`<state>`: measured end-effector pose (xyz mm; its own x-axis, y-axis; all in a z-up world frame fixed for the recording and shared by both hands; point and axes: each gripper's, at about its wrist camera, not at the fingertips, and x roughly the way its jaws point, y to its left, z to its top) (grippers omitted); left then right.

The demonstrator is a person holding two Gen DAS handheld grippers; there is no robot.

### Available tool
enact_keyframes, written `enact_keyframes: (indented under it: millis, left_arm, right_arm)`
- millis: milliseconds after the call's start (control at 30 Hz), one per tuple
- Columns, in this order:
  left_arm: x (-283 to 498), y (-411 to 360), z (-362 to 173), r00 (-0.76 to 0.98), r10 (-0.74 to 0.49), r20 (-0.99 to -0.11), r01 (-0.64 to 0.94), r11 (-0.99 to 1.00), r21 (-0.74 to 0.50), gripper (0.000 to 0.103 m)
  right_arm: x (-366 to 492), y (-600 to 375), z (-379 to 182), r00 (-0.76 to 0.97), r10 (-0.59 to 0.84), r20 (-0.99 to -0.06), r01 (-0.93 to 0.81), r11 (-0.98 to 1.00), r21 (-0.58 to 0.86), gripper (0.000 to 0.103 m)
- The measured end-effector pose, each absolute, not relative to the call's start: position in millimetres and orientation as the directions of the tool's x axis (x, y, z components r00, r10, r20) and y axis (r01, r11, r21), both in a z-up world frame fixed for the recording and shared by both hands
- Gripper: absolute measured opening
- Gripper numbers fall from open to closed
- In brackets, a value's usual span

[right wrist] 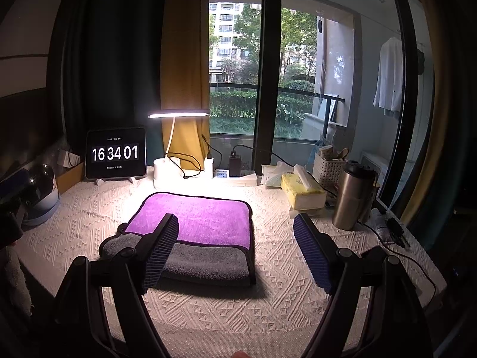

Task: Fold towel

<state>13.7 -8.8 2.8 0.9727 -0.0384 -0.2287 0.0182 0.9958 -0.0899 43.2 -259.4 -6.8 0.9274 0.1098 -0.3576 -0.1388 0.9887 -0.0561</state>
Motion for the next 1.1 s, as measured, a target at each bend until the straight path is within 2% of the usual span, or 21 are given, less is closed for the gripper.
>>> enact_keyframes:
  millis: [1100]
  left_arm:
    - [24, -10, 7, 0.969, -0.048, -0.242, 0.027, 0.996, -0.087, 0.103]
  right_arm:
    - [61, -262, -8, 0.921, 0.109, -0.375, -0.134, 0.990, -0.041, 0.082]
